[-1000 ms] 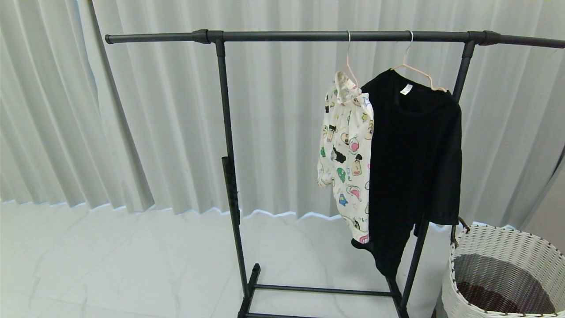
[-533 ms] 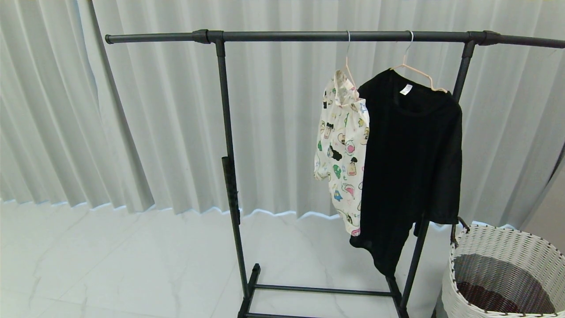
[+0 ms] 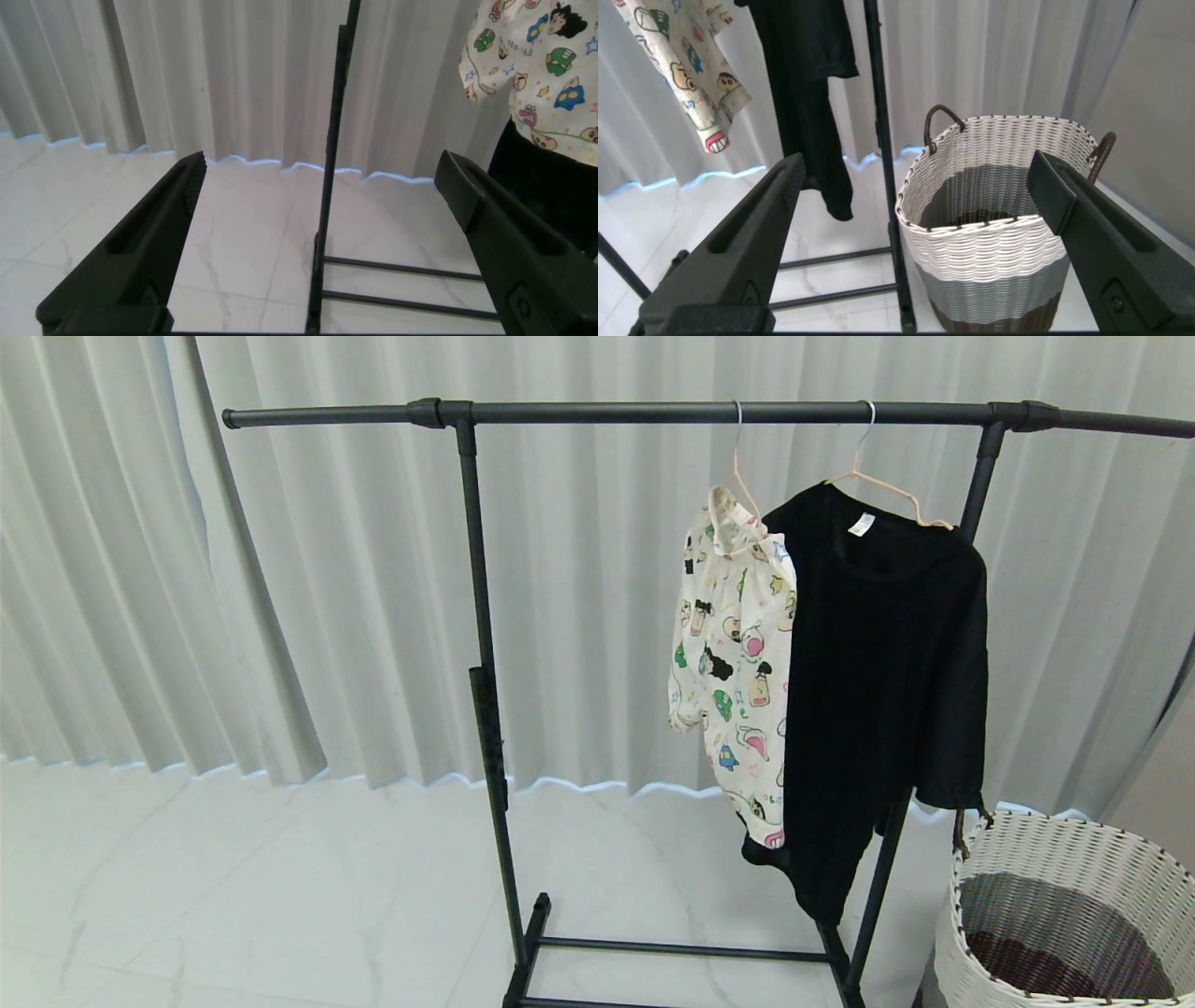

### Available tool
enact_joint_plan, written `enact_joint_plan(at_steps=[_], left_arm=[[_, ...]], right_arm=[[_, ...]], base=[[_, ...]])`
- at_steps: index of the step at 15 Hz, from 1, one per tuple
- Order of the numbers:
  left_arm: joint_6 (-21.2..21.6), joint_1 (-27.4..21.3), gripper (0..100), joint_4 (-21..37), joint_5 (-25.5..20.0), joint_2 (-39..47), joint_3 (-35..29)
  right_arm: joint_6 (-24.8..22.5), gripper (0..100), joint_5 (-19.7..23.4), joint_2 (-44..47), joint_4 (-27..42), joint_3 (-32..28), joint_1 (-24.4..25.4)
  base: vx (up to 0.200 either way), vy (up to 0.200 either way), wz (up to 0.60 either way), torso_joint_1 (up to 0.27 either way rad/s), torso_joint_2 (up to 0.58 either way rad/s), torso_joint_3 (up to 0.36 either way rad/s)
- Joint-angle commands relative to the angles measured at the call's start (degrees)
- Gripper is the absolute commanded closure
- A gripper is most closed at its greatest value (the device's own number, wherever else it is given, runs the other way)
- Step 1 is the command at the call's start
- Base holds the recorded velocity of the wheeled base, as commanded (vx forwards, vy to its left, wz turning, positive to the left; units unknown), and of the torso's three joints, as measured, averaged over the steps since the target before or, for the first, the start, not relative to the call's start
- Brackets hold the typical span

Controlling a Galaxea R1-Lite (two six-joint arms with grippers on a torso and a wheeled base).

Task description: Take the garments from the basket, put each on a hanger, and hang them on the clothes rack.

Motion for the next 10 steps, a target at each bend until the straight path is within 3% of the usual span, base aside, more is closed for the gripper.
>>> enact_joint_plan(at_steps=[1, 10], left_arm=[[-0.02, 0.00, 0, -0.02, 0.01, -0.02, 0.00], [-0.02, 0.00, 0, -0.02, 0.01, -0.02, 0.00]], right_arm=[[0.00, 0, -0.01, -0.02, -0.04, 0.00, 0.02], [0.00, 0, -0.01, -0.02, -0.04, 0.00, 0.02]], base=[[0.000, 0.000, 0.00, 0.000, 0.00, 0.000], [0.000, 0.000, 0.00, 0.000, 0.00, 0.000]])
